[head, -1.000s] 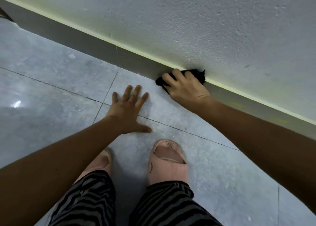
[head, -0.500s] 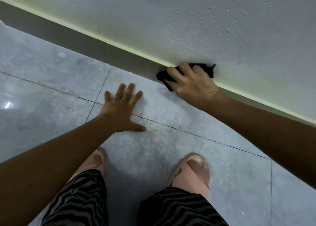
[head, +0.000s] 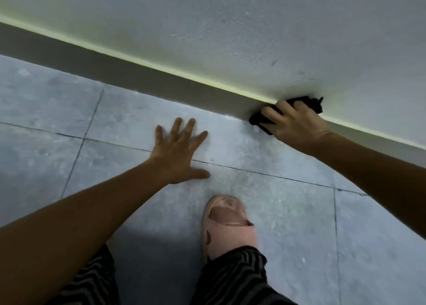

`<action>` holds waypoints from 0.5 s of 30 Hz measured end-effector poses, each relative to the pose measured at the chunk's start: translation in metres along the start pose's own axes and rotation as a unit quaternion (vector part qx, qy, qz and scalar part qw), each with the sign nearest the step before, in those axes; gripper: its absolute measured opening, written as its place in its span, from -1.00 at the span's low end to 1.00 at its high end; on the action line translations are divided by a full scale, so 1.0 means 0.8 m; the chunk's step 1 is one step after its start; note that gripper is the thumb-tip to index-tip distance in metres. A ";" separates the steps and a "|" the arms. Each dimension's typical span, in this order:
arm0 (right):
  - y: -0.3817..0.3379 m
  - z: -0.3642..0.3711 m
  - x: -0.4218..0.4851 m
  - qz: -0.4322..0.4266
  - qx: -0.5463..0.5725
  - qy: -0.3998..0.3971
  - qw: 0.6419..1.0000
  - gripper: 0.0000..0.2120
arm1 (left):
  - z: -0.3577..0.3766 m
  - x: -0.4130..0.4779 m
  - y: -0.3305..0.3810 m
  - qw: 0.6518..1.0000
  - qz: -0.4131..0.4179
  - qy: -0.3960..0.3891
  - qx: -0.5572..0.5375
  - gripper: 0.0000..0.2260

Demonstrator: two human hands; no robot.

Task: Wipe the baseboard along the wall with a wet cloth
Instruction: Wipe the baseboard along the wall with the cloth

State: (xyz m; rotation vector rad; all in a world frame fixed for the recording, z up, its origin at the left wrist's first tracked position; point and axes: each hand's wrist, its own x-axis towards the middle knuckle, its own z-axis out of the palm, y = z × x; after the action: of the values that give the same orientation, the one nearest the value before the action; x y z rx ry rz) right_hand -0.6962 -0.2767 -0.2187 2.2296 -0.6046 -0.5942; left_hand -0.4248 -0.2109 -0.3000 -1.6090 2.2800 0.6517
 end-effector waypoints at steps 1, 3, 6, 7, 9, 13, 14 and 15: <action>0.001 -0.006 0.006 0.009 0.007 0.023 1.000 -0.64 | 0.002 0.001 0.001 1.000 0.002 -0.007 0.013 -0.07; 0.002 -0.023 0.030 0.034 0.041 0.075 0.996 -0.61 | 0.004 0.002 0.000 0.999 0.000 -0.005 0.036 -0.05; -0.009 -0.040 0.073 0.048 0.075 0.126 0.988 -0.63 | 0.002 0.003 0.001 0.998 0.002 0.002 0.057 -0.04; -0.016 -0.042 0.084 0.043 0.070 0.128 0.988 -0.63 | 0.002 0.003 0.001 0.998 0.002 0.002 0.063 -0.04; -0.028 -0.037 0.095 0.027 0.054 0.110 0.992 -0.63 | 0.003 0.000 0.000 0.998 -0.002 0.000 0.068 -0.04; -0.028 -0.012 0.057 -0.010 0.044 0.026 0.999 -0.59 | -0.003 -0.001 0.005 0.997 -0.014 -0.024 0.070 -0.02; -0.027 -0.001 0.037 -0.016 0.043 0.000 0.999 -0.58 | -0.003 -0.002 0.008 0.997 -0.022 -0.028 0.067 -0.02; -0.024 0.009 0.016 -0.014 0.033 -0.026 0.999 -0.58 | -0.002 -0.001 0.009 0.997 -0.027 -0.026 0.068 -0.01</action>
State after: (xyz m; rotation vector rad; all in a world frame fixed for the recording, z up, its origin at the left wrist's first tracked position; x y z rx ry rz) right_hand -0.6854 -0.2761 -0.2402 2.2935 -0.6280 -0.6572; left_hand -0.4309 -0.2092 -0.2967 -1.5648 2.1860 0.5076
